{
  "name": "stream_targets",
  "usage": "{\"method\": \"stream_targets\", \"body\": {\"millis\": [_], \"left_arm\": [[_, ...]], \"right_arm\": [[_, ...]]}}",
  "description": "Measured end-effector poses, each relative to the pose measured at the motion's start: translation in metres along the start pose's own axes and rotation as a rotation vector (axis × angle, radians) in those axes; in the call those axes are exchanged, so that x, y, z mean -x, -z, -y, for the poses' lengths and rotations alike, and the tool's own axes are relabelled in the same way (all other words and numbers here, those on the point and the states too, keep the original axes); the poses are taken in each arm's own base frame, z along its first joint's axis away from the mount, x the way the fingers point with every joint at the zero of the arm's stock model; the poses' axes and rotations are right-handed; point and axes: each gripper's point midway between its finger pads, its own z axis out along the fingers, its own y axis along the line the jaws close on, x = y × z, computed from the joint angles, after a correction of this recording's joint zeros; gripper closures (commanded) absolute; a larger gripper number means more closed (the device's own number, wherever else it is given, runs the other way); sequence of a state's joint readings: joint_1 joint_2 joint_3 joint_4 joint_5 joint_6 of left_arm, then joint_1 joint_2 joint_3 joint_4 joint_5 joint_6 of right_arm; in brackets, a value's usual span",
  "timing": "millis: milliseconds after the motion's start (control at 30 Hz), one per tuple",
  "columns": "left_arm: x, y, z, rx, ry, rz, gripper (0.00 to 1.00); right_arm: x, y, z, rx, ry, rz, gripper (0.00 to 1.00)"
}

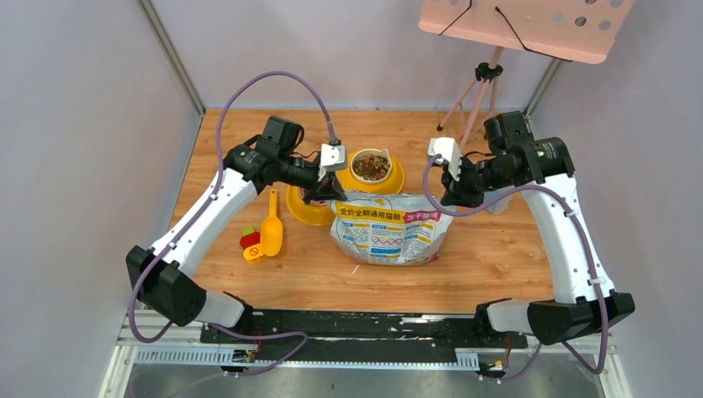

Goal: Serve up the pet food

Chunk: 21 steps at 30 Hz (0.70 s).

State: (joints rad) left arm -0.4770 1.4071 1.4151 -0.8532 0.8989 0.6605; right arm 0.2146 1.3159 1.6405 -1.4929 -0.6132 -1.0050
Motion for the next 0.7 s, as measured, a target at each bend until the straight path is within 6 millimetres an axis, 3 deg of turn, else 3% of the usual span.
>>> {"method": "stream_targets", "body": {"millis": [67,100,233,433,700], "left_arm": [[0.0,0.0,0.0,0.0,0.001,0.0,0.85],[0.0,0.0,0.0,0.0,0.003,-0.001,0.75],[-0.004,0.003,-0.002,0.012,0.018,-0.009,0.63],[-0.002,0.003,-0.003,0.015,0.015,-0.005,0.59],[0.006,-0.018,0.01,-0.057,-0.018,-0.003,0.62]], "right_arm": [[0.001,0.0,-0.002,0.007,-0.002,0.004,0.88],[0.001,0.0,-0.002,0.009,-0.006,0.007,0.74],[-0.002,0.005,0.003,-0.019,-0.03,0.004,0.6],[0.017,0.006,0.004,-0.047,-0.001,0.083,0.56],[0.056,-0.023,-0.019,0.067,0.077,0.17,0.57]]}}
